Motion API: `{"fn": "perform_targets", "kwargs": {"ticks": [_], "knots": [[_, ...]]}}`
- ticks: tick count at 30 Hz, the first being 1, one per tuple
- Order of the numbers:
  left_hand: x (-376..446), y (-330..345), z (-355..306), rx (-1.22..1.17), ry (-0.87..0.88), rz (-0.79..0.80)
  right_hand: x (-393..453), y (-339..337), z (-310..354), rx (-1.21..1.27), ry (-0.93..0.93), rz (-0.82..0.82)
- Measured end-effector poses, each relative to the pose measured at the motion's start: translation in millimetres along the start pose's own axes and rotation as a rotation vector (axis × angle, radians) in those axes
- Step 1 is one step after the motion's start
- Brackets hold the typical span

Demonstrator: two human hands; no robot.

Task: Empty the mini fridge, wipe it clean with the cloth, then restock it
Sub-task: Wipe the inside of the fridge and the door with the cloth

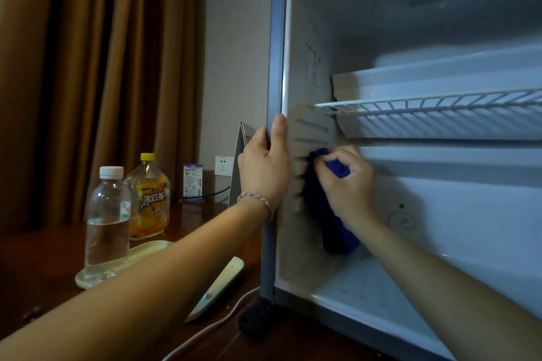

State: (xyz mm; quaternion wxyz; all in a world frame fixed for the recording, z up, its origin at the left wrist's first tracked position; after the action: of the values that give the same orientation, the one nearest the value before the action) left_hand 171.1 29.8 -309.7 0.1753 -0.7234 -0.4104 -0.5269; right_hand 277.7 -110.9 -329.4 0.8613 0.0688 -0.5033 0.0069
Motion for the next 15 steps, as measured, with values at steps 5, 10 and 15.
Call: {"fn": "perform_targets", "kwargs": {"ticks": [5, 10, 15], "knots": [[0, 1, 2, 0.025, 0.005, 0.003, 22, -9, -57, -0.036, 0.268, -0.024], [-1, 0, -1, 0.04, 0.004, 0.009, 21, -7, -66, -0.032, 0.385, -0.063], [-2, -1, -1, 0.038, 0.01, 0.007, 8, 0, -36, 0.014, 0.335, -0.057]]}}
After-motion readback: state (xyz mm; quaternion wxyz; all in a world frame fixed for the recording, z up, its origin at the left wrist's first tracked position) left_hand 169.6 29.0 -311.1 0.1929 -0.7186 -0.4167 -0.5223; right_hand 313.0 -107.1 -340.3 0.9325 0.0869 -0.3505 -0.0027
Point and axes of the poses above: each hand's wrist, its own x-axis towards the middle knuckle, its own y-axis out of the palm, z = x × y, the point moved 7 cm from there along x, towards the middle knuckle, and after that the axes turned 10 degrees about y, right-handed, at the moved point
